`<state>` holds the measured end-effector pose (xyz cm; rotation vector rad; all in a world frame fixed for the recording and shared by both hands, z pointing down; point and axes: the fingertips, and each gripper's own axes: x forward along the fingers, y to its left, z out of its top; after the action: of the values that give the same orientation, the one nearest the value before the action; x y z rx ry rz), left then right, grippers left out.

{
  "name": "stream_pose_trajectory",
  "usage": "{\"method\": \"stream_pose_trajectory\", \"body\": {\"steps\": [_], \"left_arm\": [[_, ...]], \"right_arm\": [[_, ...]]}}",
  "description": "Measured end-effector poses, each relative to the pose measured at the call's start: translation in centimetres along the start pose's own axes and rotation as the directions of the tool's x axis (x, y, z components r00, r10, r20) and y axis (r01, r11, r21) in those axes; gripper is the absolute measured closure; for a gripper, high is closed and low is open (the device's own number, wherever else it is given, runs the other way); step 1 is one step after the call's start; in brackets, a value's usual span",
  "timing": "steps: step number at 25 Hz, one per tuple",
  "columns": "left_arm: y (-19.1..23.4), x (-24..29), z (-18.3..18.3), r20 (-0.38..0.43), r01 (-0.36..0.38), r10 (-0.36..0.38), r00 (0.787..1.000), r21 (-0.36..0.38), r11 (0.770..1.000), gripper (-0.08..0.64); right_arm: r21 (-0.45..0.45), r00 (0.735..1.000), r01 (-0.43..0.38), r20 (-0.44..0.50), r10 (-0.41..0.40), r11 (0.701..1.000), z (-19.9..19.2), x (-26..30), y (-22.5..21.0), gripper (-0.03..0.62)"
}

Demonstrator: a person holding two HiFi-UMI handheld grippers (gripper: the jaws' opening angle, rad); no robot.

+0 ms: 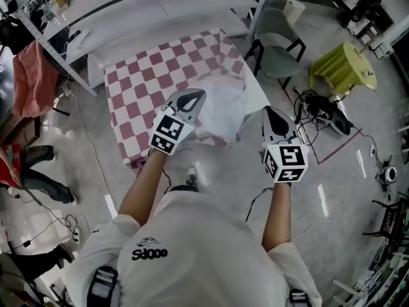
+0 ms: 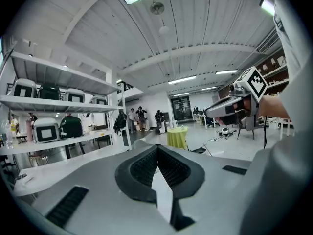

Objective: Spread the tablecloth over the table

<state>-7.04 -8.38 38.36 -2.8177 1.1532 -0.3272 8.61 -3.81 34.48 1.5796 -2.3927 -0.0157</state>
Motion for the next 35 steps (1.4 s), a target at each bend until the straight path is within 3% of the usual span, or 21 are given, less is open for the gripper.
{"method": "stream_pose_trajectory", "body": {"steps": [8,18,25,35], "left_arm": [[7.8,3.1,-3.3,-0.046,-0.023,0.021,0.999,-0.033,0.999,0.532],[11.3,3.8,-7.4,-0.116,-0.081,0.071,0.991,-0.090,0.993,0.532],[12.6,4.4,-9.9,-0.180,-0.177,0.153,0.972,-0.124,0.976,0.532],[14.0,4.7,-13.8,-0.294,-0.351,0.290,0.911,-0.179,0.919,0.532]], "right_arm": [[0.012,0.998,-0.045,-0.050,0.046,0.999,-0.7,10.1,0.3,0.568],[-0.003,0.969,-0.182,-0.172,0.179,0.983,-4.3,16.9,2.6,0.483],[-0.045,0.917,-0.326,-0.259,0.304,0.944,-7.6,21.7,3.5,0.433],[-0.122,0.783,-0.567,-0.387,0.487,0.814,-12.1,28.8,5.2,0.422]]}}
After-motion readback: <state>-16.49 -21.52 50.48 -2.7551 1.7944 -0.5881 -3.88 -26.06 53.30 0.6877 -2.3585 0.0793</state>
